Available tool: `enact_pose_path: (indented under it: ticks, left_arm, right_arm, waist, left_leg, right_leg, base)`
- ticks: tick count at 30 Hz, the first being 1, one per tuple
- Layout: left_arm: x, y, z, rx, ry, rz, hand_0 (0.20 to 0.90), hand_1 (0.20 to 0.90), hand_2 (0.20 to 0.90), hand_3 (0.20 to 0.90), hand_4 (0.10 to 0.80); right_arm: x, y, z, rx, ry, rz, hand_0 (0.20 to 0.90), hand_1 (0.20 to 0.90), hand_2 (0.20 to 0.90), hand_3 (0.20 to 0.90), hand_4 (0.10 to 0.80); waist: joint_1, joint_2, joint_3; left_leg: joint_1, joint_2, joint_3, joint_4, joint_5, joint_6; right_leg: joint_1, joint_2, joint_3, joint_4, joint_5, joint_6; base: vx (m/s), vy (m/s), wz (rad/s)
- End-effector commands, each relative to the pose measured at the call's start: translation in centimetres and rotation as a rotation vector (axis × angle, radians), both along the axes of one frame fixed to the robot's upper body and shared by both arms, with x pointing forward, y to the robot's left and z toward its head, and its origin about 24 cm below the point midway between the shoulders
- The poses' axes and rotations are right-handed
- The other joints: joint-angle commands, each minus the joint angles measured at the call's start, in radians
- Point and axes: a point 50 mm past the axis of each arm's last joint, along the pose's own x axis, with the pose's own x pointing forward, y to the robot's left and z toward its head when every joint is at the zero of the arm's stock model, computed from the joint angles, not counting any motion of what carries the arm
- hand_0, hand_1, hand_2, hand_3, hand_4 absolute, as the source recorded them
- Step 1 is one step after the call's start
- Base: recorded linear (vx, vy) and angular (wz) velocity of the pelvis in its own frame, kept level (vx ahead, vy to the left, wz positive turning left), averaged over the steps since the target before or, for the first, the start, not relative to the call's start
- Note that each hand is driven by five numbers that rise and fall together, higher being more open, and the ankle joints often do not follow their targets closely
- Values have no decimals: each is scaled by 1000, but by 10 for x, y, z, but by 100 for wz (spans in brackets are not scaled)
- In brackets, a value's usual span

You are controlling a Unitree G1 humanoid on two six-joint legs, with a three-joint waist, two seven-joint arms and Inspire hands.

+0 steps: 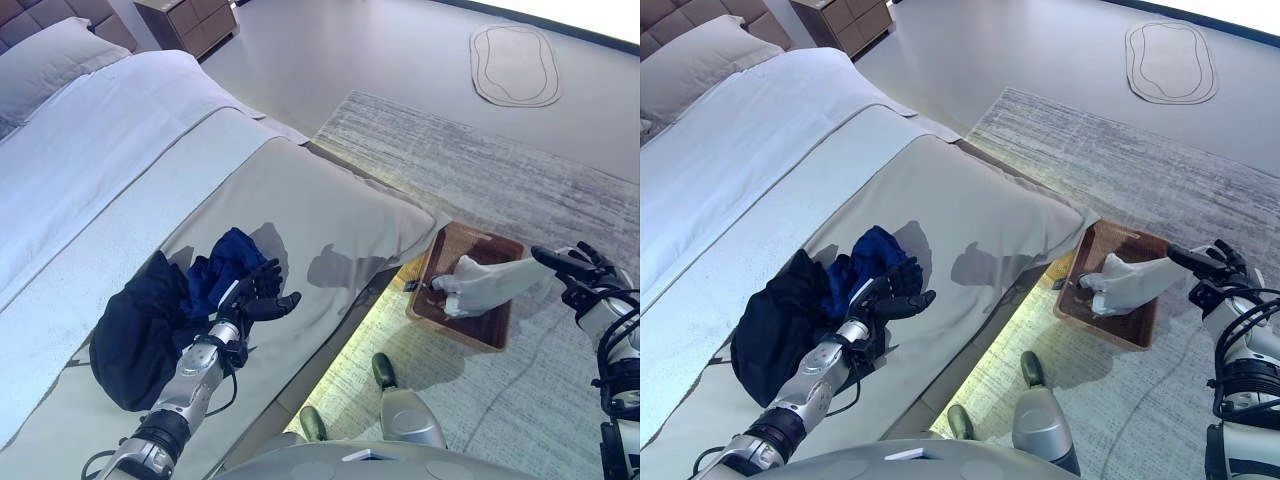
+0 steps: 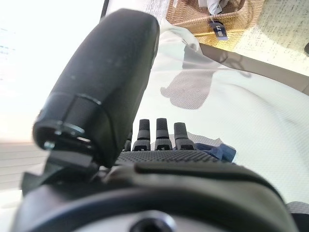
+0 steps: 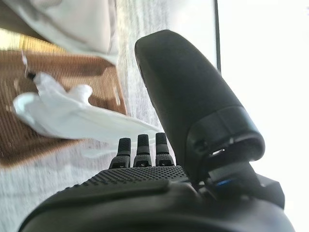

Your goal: Pick up the clothes from the bed and place them into the basket

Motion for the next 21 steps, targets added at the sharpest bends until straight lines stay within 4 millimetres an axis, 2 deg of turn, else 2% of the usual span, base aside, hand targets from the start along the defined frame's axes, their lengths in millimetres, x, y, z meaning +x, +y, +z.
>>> enact_pose_path:
  ticks: [1, 6, 9, 14, 21]
  left_arm:
    - [21, -3, 31, 19, -173, -41, 900, 900, 900, 900, 800]
    - [20, 1, 28, 28, -163, -27, 900, 900, 900, 900, 800]
    - [17, 3, 26, 32, -159, -23, 900, 900, 900, 900, 800]
    - [14, 6, 25, 34, -157, -19, 900, 900, 900, 900, 800]
    - [12, 4, 25, 28, -161, -8, 900, 900, 900, 900, 800]
  right_arm:
    - [21, -8, 45, -191, -67, 47, 900, 900, 900, 900, 800]
    - [19, -13, 58, -575, 183, 205, 900, 900, 900, 900, 800]
    - [22, -11, 67, -720, 269, 293, 900, 900, 900, 900, 800]
    - [24, -3, 76, -1069, 491, 464, 900, 900, 900, 900, 800]
    - [30, 8, 83, -1129, 397, 480, 900, 900, 900, 900, 800]
  waist:
    - [15, -74, -66]
    - [21, -98, -76]
    - [24, -107, -79]
    - [34, -120, -81]
    - [55, -129, -87]
  left_leg:
    - [-33, -5, 29, 67, -70, -10]
    - [-34, -6, 31, 74, -72, -6]
    - [-35, -8, 29, 75, -72, -5]
    - [-40, -14, 24, 76, -70, -1]
    - [-38, -18, 12, 70, -67, 2]
  right_leg:
    - [30, 11, -52, 33, -56, 17]
    - [31, 11, -54, 38, -56, 17]
    - [32, 12, -54, 40, -57, 18]
    - [32, 11, -60, 41, -59, 21]
    - [42, 9, -77, 44, -66, 22]
  base:
    - [0, 0, 0]
    - [6, 0, 3]
    - [5, 3, 4]
    - [0, 0, 0]
    - [3, 6, 2]
